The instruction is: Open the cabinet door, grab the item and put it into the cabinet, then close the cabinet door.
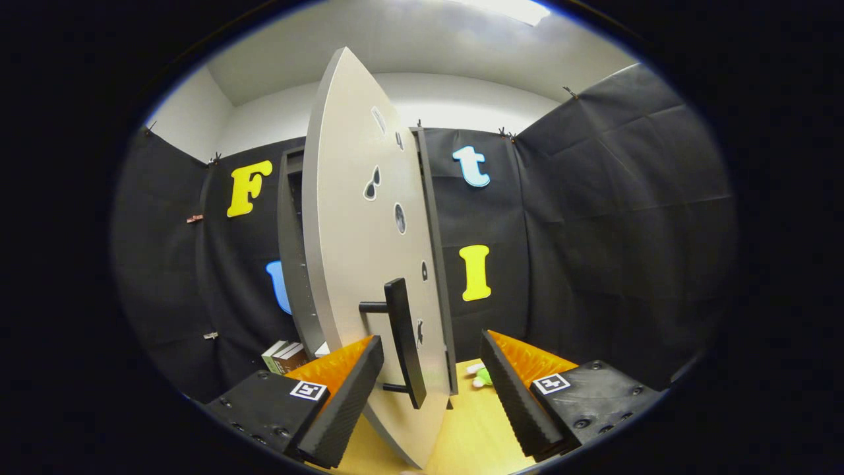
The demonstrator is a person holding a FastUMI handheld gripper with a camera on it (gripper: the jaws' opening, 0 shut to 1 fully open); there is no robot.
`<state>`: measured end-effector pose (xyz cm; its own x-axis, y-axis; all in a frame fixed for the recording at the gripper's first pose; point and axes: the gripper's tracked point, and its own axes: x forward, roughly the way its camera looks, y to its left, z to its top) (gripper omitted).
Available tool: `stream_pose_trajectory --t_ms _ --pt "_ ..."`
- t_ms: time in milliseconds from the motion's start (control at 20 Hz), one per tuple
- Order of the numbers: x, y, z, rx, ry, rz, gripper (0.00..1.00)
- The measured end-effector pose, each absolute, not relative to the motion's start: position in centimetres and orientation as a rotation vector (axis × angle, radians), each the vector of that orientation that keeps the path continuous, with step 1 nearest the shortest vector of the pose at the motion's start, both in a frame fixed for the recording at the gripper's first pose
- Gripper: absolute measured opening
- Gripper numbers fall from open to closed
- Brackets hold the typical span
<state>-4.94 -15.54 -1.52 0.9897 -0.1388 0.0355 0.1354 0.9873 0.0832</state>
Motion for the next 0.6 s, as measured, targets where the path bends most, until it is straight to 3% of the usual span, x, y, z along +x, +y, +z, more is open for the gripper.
stream_pose_trajectory --t_ms 600 --pt "-0.9 -0.9 -2.8 0.054 -0.011 -0.041 0.98"
